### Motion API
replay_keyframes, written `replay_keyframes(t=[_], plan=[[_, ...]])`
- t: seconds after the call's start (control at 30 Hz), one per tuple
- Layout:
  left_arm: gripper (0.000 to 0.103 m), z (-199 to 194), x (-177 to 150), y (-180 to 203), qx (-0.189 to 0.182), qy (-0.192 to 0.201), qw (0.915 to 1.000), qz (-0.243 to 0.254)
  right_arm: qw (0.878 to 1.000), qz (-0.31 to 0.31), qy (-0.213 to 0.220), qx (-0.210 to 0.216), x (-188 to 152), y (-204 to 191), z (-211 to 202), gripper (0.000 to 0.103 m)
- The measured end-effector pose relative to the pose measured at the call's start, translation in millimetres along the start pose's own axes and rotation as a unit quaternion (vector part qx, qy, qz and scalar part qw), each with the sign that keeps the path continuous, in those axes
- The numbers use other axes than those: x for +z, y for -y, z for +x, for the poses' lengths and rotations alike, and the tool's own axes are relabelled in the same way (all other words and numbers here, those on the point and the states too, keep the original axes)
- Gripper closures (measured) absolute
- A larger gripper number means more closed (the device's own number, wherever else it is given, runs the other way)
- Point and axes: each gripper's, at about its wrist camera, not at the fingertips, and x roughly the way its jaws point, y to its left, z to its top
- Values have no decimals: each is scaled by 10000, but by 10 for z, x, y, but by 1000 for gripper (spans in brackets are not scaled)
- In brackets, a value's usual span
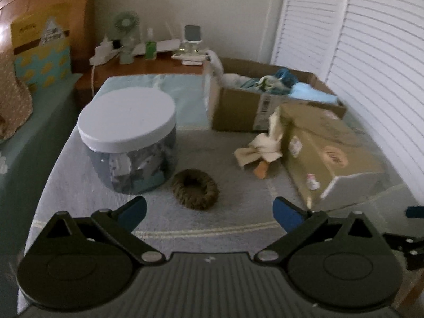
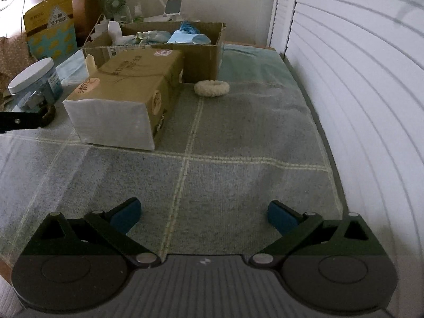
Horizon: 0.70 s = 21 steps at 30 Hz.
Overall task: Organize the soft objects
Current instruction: 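Move both tools back over the bed toward the two hair ties, then grasp the brown braided hair tie with the left tool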
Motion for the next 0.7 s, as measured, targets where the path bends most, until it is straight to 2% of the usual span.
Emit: replay_keyframes(t=[0.3,0.43,0.63,0.7], plan=[[6,226,-3,-2,167,-17,9998,-142,9999,5,101,-18,-21,10,-22,0],[21,242,5,26,308,88,9995,-80,9999,10,141,-23,-29,5,-25,0],[58,233,9,46,380,244,9990,60,9997,5,263,-24,-67,6,-39,0],[61,234,15,55,335,239,9990,150,9996,7,269,-27,-75,6,-47,0]])
